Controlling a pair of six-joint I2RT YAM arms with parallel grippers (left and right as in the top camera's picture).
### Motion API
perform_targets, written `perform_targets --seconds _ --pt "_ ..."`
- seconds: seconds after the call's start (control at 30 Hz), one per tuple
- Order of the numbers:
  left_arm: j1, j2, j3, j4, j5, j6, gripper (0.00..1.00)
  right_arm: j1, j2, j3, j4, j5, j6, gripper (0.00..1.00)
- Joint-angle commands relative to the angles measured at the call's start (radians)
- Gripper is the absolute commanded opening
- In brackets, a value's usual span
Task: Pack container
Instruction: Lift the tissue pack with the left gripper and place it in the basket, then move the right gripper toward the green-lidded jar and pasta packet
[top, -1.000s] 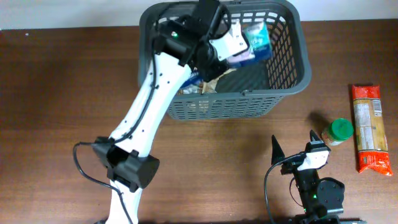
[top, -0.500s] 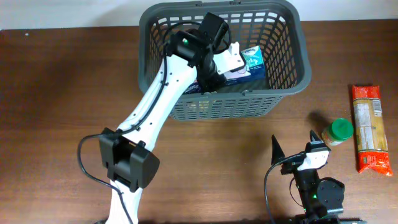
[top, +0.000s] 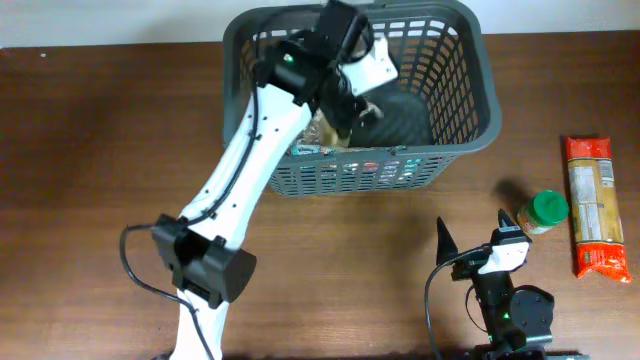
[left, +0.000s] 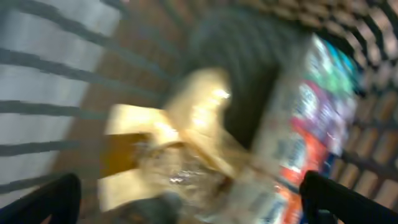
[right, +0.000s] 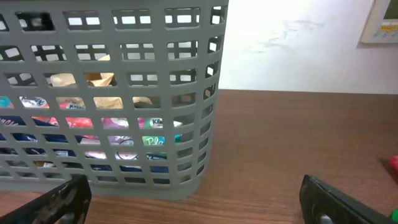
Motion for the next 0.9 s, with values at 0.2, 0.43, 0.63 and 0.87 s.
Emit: perform_targets --seconds 0.2,0.43,0.63,0.87 --pt "0.155 -0.056 0.323 -0.018 -0.380 -0.451 0.99 -0.005 -0.011 -0.009 0.002 -0.005 0.000 0.99" --pt "0.391 -0.083 0.330 -0.076 -0.461 -0.686 0.99 -0.005 -0.011 -0.009 0.002 -0.005 0.000 0.99" --pt "0.626 -0.083 0.330 -0.220 -0.461 -0.929 0.99 -0.005 -0.011 -0.009 0.002 -0.005 0.000 0.99" --pt "0.842 -0.083 0.330 -0.300 -0.331 -1.011 0.99 -0.005 -0.011 -0.009 0.002 -0.005 0.000 0.99"
